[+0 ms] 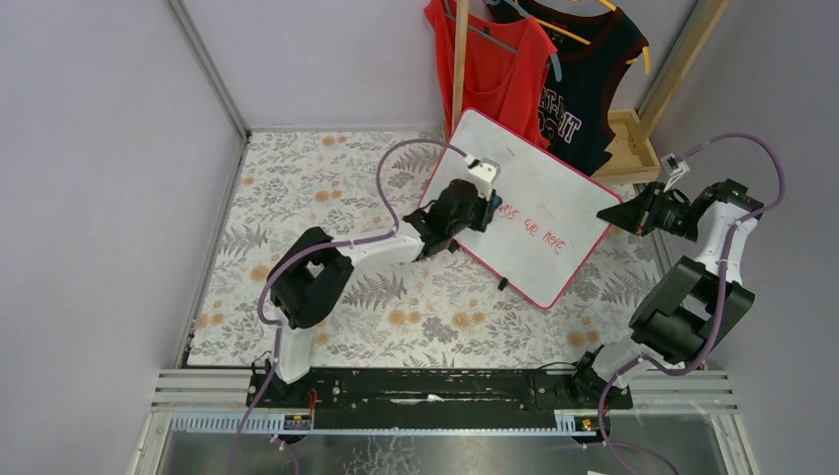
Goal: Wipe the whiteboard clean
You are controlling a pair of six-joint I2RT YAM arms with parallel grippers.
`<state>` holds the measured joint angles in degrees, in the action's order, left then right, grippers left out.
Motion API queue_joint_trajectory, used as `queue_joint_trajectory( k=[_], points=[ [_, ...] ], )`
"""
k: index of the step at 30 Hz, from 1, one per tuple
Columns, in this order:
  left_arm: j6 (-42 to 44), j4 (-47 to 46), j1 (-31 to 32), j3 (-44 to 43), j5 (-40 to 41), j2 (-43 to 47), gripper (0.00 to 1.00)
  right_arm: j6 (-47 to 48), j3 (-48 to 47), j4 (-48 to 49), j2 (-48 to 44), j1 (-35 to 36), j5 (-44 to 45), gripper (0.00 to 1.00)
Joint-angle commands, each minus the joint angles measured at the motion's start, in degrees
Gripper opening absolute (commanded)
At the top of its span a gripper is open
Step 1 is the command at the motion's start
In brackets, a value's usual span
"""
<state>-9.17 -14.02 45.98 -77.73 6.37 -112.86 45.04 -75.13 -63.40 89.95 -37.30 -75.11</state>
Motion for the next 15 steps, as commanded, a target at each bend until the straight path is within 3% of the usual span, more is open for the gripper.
queue_joint_trajectory(
  k=[1, 7, 15],
  points=[
    [-0.40, -3.08, 5.86, -1.78, -1.71, -0.38, 0.00, 3.92, -1.39, -0.31, 0.05, 0.63, 5.36, 0.00],
    [1.44, -3.36, 5.30, -0.80, 2.55, 0.24, 0.00, 3.92, -1.27, -0.19, -0.04, 0.61, 5.50, 0.00],
    [-2.06, -3.47, -6.12, 3.50, 2.10, 0.87, 0.00, 3.95, -1.35, -0.25, 0.05, 0.61, 5.41, 0.00]
  ],
)
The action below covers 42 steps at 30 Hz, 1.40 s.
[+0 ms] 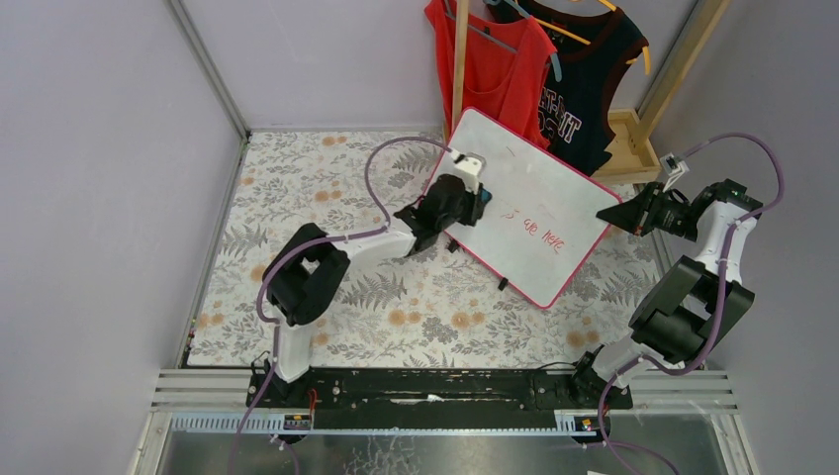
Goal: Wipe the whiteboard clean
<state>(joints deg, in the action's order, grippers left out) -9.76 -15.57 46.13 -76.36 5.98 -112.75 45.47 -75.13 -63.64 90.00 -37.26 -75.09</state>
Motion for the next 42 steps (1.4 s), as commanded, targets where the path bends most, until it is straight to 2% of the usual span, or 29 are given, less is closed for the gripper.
queue_joint_trajectory(
  k=[1, 4, 9, 12, 23, 30, 36, 42],
  points=[
    [-1.53, -1.58, -7.14, 2.12, 2.46, 0.73, 0.00, 3.49, -1.33, 0.01, 0.08, 0.53, 5.39, 0.00],
    [-1.22, -0.06, -8.70, 0.92, 1.60, 0.59, 0.00, 3.87, -1.33, -0.33, 0.39, 0.55, 5.31, 0.00],
    [-3.00, -0.20, -7.88, -0.26, -1.59, 0.03, 0.00, 4.80, -1.76, -1.39, 0.79, 0.55, 5.10, 0.00],
    [-3.31, -0.83, -4.86, -1.04, -1.43, -0.99, 0.00, 4.89, -1.80, -1.61, 0.81, 0.64, 5.13, 0.00],
    [-3.14, 2.59, 9.36, -12.80, -0.15, -6.47, 0.00, 5.17, -1.92, -1.89, 0.75, 0.68, 5.13, 0.00],
    [-3.44, 2.66, 14.39, -13.77, 0.34, -6.44, 0.00, 5.32, -1.87, -2.12, 0.44, 0.68, 5.04, 0.00],
    [-0.13, 2.69, 14.14, -10.40, 7.21, -4.21, 0.00, 5.58, -1.99, -2.50, 0.71, 0.66, 4.95, 0.00],
    [1.89, 5.76, 11.52, -11.04, 15.74, -3.88, 0.00, 5.90, -2.04, -2.86, 0.58, 0.83, 4.86, 0.00]
  ],
)
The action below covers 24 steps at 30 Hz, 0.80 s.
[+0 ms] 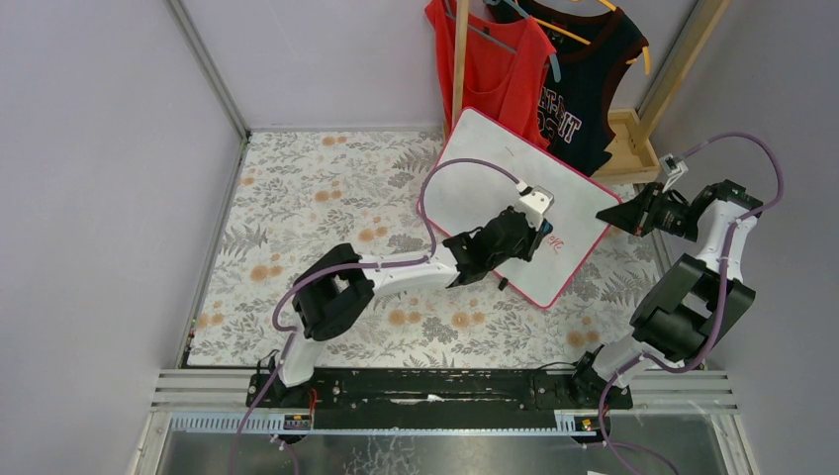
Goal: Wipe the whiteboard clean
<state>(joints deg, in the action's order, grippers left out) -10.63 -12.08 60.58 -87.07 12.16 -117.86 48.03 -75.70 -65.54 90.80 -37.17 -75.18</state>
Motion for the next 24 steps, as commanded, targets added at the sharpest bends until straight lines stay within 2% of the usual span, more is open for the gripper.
queue_joint_trajectory(
  k=[1, 7, 14, 19, 24],
  points=[
    [3.02, 3.26, -3.54, -0.91, 11.13, 0.84, 0.00, 3.38, -1.47, -0.96, -0.27, 0.78, 4.91, 0.00],
    [2.68, 6.41, -9.04, -0.58, 13.29, 0.73, 0.00, 3.99, -1.65, -1.53, -0.35, 0.72, 4.78, 0.00],
    [1.86, 5.75, -14.31, 3.46, 12.62, 3.32, 0.00, 4.46, -1.74, -1.89, -0.28, 0.81, 4.60, 0.00],
    [-0.25, 5.66, -13.78, 3.68, 8.44, 3.26, 0.00, 4.75, -1.91, -2.26, -0.04, 0.98, 4.51, 0.00],
    [-0.62, 6.34, -8.56, 0.06, 8.08, 0.03, 0.00, 4.89, -1.91, -2.50, -0.12, 1.03, 4.51, 0.00]
  ],
)
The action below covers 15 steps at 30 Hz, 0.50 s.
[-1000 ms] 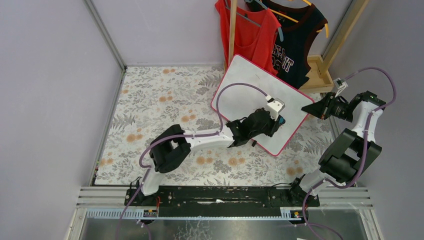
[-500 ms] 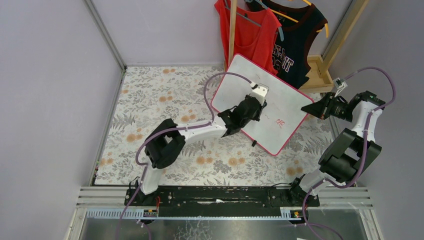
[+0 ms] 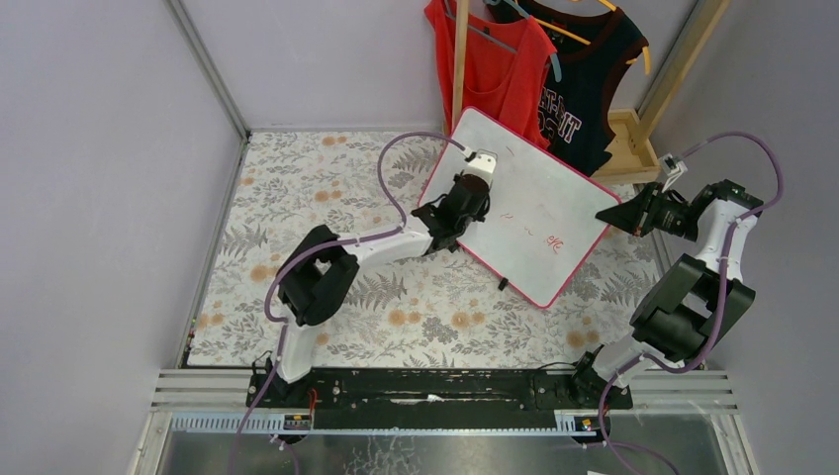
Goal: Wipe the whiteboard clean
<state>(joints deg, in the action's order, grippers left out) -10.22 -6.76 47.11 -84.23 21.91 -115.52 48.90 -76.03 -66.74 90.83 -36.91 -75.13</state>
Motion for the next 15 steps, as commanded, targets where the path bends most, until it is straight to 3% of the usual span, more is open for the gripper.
queue_joint_trajectory(
  k=[1, 8, 15],
  points=[
    [-1.38, 1.33, 6.27, -3.59, -1.93, -2.97, 0.00, 4.01, -1.58, -1.30, -0.17, 0.79, 4.51, 0.00],
    [-5.05, 1.41, 14.92, -7.12, -3.33, -6.24, 0.00, 3.96, -1.58, -1.20, -0.31, 0.81, 4.60, 0.00],
    [-6.09, 1.39, 18.92, -9.06, -3.53, -7.43, 0.00, 3.92, -1.57, -1.21, -0.19, 0.79, 4.78, 0.00]
  ],
)
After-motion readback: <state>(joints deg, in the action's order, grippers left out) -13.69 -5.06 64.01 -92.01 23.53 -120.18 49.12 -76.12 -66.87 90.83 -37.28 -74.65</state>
